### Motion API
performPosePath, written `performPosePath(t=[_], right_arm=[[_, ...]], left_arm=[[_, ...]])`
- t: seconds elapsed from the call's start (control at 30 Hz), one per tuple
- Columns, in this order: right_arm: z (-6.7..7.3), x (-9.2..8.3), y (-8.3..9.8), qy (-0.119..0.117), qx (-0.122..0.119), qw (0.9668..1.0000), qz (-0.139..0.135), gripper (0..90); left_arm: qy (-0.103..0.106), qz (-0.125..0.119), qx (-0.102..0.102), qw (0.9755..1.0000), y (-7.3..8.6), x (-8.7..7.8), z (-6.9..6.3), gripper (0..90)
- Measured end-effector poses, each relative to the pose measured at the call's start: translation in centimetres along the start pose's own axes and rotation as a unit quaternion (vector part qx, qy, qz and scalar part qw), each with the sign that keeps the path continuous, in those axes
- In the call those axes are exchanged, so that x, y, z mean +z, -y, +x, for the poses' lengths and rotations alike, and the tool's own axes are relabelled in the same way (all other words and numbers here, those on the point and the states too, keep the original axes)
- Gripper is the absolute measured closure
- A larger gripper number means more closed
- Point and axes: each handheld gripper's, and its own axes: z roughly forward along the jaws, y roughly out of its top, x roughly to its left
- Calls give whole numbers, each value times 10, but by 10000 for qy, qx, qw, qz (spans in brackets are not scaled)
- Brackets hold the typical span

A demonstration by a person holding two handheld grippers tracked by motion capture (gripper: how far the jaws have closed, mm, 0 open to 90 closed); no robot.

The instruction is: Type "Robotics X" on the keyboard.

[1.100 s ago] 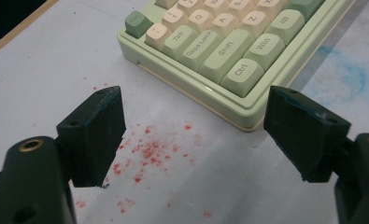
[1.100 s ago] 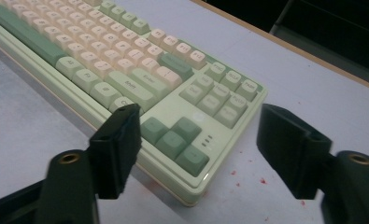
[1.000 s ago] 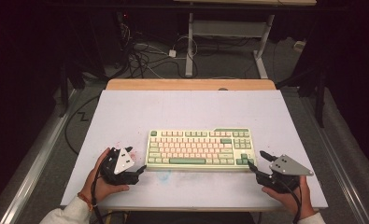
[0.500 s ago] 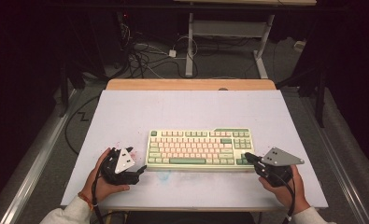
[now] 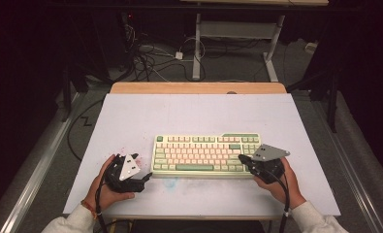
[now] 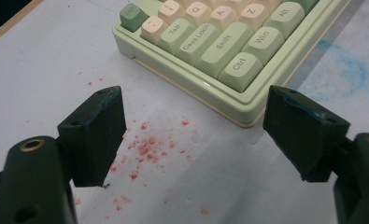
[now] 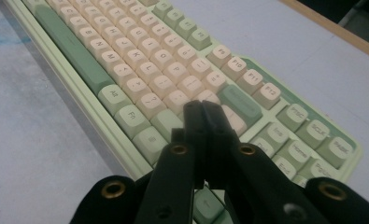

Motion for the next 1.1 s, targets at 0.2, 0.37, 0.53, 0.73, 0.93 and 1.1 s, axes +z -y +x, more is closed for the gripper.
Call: performPosePath(t=[0.2,0.37,0.53,0.73,0.93,1.1], right_arm=[[0,16,-2,-68,-52,9998,174,900],[2,25,-2,-104,-89,9995,293,900],[2,30,2,-140,-108,9991,392,900],[2,30,3,-149,-45,9993,348,900],[3,30,5,-108,-62,9995,301,900],[3,30,6,-102,-59,9996,269,900]], left_arm=[[0,6,-1,10000,1,-1,0,201],[28,16,-6,10000,1,-1,0,201],[59,30,-22,10000,2,-1,0,205],[201,-24,-136,9997,0,-4,2,305],[459,-68,-292,9985,-3,-10,7,617],[554,-25,-332,9979,-6,-12,10,844]])
